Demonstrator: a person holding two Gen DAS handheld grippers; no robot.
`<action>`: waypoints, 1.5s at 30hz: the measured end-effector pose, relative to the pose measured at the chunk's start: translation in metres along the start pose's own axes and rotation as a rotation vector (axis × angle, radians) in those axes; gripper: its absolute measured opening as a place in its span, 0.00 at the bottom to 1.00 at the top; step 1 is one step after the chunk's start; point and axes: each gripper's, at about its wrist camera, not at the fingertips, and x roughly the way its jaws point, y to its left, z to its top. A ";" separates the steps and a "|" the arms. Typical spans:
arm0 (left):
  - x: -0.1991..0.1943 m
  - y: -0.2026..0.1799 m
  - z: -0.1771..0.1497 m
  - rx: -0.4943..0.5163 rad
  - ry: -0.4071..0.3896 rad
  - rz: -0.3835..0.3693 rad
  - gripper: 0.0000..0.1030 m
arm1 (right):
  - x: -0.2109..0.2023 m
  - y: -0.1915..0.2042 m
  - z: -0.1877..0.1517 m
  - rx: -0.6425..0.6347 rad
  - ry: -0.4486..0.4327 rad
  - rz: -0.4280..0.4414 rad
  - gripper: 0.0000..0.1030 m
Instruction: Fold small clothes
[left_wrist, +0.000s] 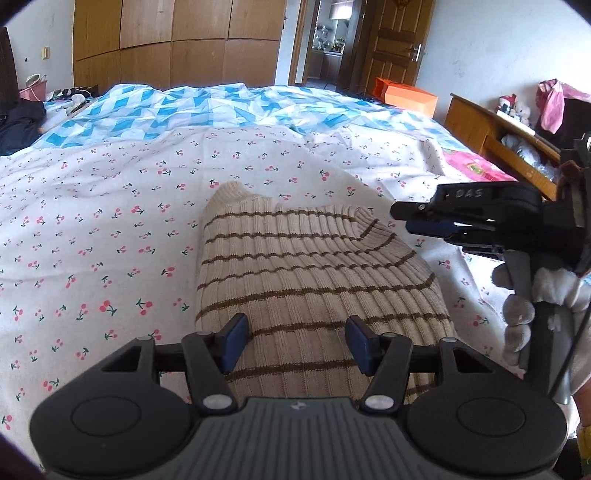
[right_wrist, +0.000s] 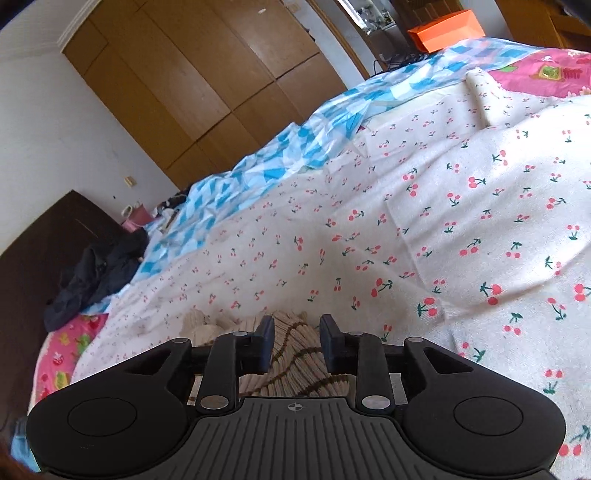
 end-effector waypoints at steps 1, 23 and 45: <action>-0.002 -0.001 -0.002 -0.001 -0.003 -0.006 0.59 | -0.005 -0.001 -0.002 0.023 0.008 0.010 0.28; -0.012 -0.009 -0.009 0.031 -0.006 -0.021 0.59 | 0.007 -0.007 -0.034 0.064 0.092 -0.083 0.39; -0.006 -0.019 -0.015 0.059 0.004 0.000 0.64 | 0.015 -0.056 -0.032 0.424 0.171 0.220 0.19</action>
